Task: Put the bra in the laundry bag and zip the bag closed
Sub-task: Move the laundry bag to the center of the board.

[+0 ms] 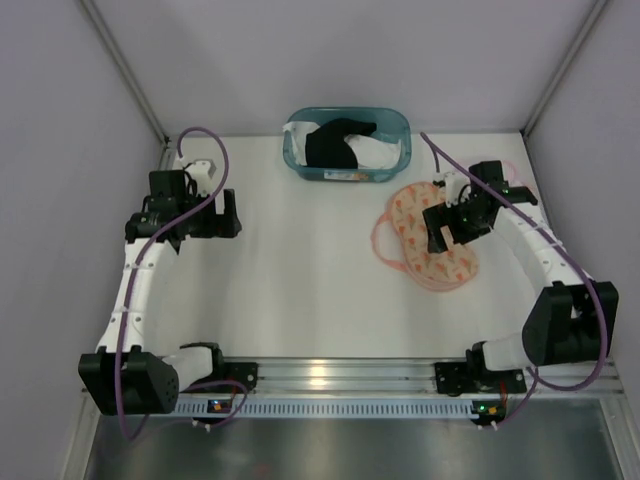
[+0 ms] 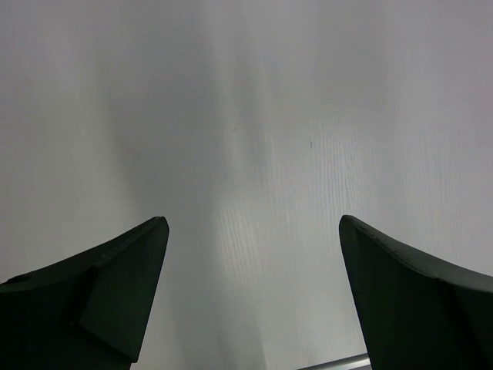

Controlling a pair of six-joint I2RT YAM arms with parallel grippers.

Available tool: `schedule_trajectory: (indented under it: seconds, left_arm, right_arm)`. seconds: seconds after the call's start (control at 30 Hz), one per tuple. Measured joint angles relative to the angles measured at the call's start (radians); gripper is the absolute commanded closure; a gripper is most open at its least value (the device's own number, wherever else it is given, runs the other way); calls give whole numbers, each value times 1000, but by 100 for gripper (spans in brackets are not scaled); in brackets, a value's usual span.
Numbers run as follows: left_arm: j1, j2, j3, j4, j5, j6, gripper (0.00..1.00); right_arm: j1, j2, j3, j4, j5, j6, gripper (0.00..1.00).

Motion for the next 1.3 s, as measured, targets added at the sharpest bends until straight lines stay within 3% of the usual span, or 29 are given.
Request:
schedule_trajectory:
  seconds: [0.53, 0.8, 1.03, 1.23, 1.3]
  left_arm:
    - [0, -8, 0, 0, -4, 24, 1]
    - [0, -22, 0, -2, -24, 39, 1]
    - [0, -24, 0, -3, -39, 43, 1]
    - [0, -24, 0, -4, -40, 43, 1]
    - [0, -24, 0, -4, -43, 43, 1]
  right_arm:
    - [100, 447, 70, 179, 10, 43, 1]
    - [297, 494, 119, 282, 22, 81, 1]
    - [497, 497, 111, 363, -42, 208, 1]
    - [557, 489, 107, 387, -95, 309, 1]
    - [562, 478, 116, 371, -94, 312, 5]
